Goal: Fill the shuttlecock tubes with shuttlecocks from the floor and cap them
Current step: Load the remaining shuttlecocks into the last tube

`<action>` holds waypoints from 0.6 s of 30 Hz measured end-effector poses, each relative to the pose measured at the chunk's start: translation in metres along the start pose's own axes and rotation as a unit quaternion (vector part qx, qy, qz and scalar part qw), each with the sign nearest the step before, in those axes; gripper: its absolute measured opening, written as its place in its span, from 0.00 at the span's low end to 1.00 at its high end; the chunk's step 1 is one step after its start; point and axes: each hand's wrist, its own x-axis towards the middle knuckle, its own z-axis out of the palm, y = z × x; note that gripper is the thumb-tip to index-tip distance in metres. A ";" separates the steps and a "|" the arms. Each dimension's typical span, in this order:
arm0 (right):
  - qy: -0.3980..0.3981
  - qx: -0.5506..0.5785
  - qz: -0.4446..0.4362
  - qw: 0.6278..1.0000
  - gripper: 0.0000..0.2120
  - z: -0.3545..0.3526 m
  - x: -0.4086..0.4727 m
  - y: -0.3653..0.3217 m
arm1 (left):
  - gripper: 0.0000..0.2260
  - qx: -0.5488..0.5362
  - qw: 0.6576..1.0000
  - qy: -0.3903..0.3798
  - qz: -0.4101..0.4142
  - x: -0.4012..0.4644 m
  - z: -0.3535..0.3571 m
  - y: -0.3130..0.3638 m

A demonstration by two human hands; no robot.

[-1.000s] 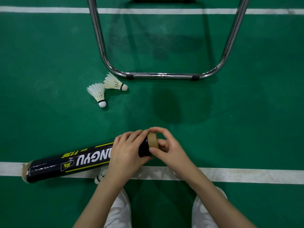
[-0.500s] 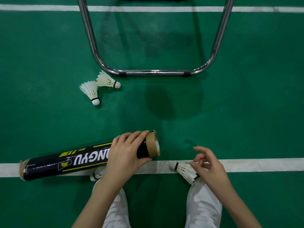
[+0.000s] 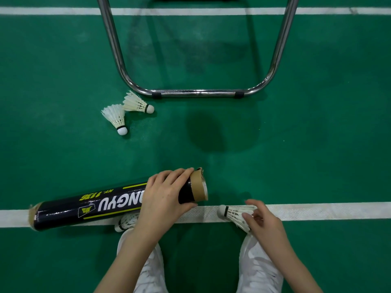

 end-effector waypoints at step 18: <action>-0.018 0.198 -0.107 0.974 0.15 -0.003 0.021 -0.098 | 0.38 -0.008 1.000 0.003 -0.008 0.001 -0.002 0.000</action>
